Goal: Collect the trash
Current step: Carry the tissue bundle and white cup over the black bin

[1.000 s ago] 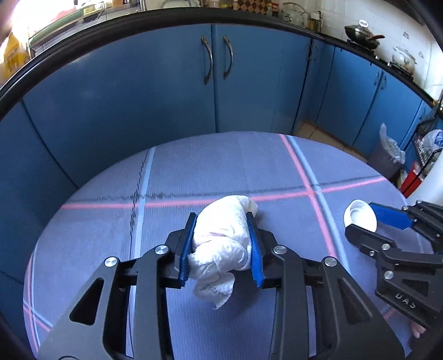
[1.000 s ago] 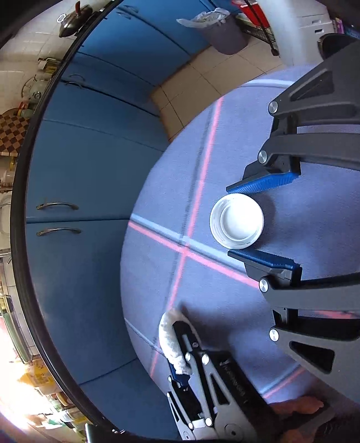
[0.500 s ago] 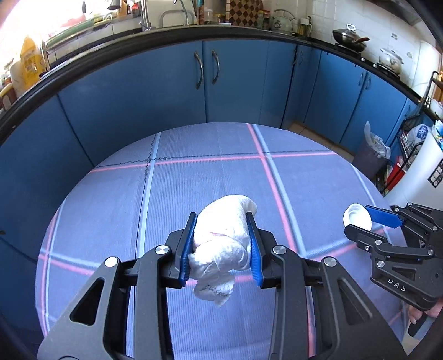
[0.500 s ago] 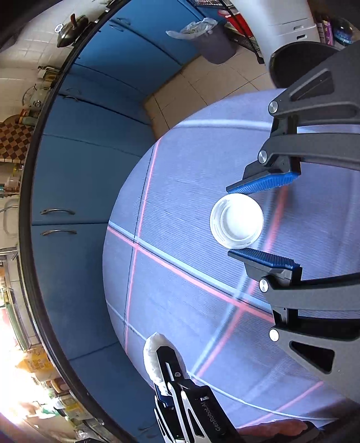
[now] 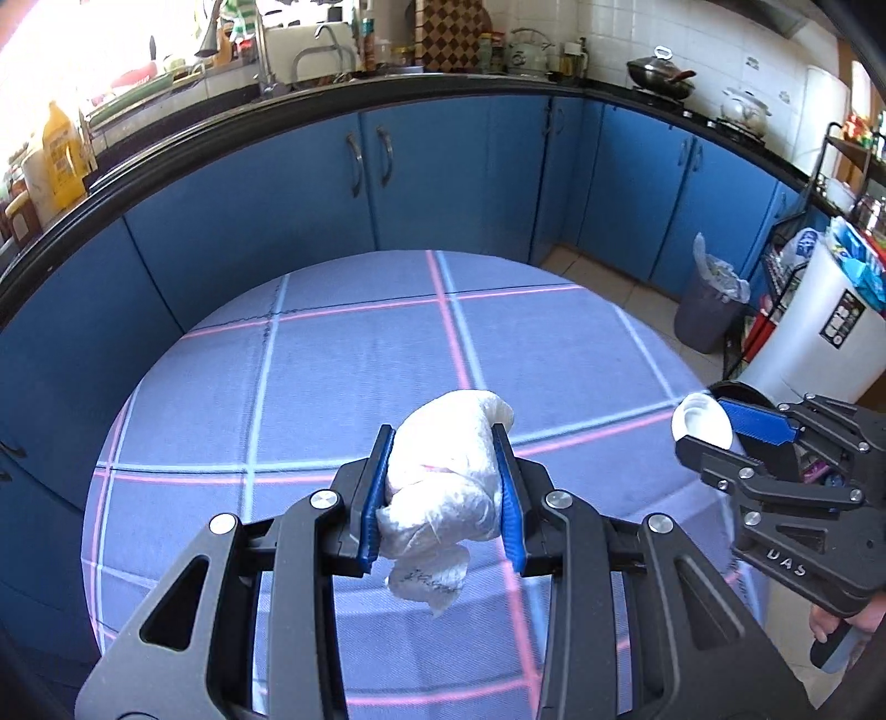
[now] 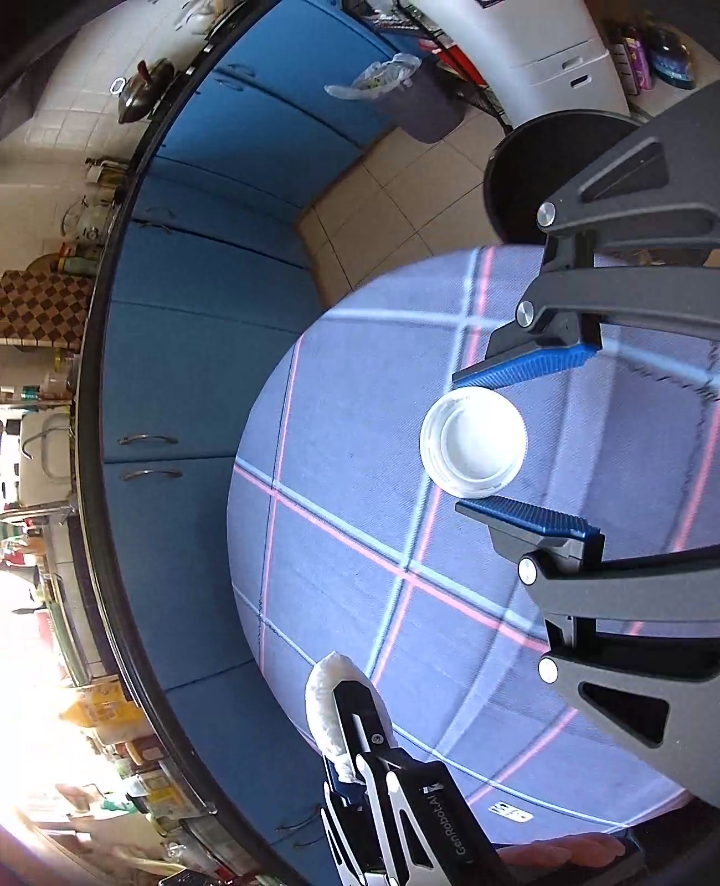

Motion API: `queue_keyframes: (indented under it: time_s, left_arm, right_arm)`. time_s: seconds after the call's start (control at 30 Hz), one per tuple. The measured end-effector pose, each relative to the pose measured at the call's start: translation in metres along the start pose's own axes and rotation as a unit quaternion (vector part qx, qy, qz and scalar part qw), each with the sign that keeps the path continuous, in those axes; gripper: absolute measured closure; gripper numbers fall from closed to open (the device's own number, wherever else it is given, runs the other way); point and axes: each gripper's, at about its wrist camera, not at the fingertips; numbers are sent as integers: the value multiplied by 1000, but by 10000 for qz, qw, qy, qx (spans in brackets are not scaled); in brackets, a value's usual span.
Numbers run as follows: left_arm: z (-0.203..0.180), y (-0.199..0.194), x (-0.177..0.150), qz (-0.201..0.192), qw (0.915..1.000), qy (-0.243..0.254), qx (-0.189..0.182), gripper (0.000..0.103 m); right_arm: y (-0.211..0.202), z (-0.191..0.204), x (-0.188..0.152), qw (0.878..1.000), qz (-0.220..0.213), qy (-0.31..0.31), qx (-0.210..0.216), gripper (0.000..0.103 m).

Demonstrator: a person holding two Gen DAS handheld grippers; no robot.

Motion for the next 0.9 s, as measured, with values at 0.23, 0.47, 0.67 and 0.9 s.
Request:
queue_keyframes:
  time_s: [0.23, 0.47, 0.67, 0.9]
  left_arm:
    - [-31, -16, -6, -68, 9998, 162, -102, 69]
    - [-74, -28, -7, -110, 9986, 450, -238, 69]
    - [-117, -28, -2, -98, 9964, 747, -394, 69]
    - [-162, -20, 10, 4, 9932, 992, -606, 69]
  right_arm:
    - [-27, -18, -25, 9998, -118, 116, -90, 64]
    - [-49, -41, -44, 9988, -286, 290, -273, 64]
    - [-65, -71, -56, 9965, -412, 594, -415, 64]
    - [-75, -110, -64, 9926, -524, 939, -570, 64]
Point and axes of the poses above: each gripper's, at about its wrist camera, not at the fingertips, and y roughly the way its jaws point, z to its left, x to its top, and after that the axes turned 4 degrees about z, right-handed
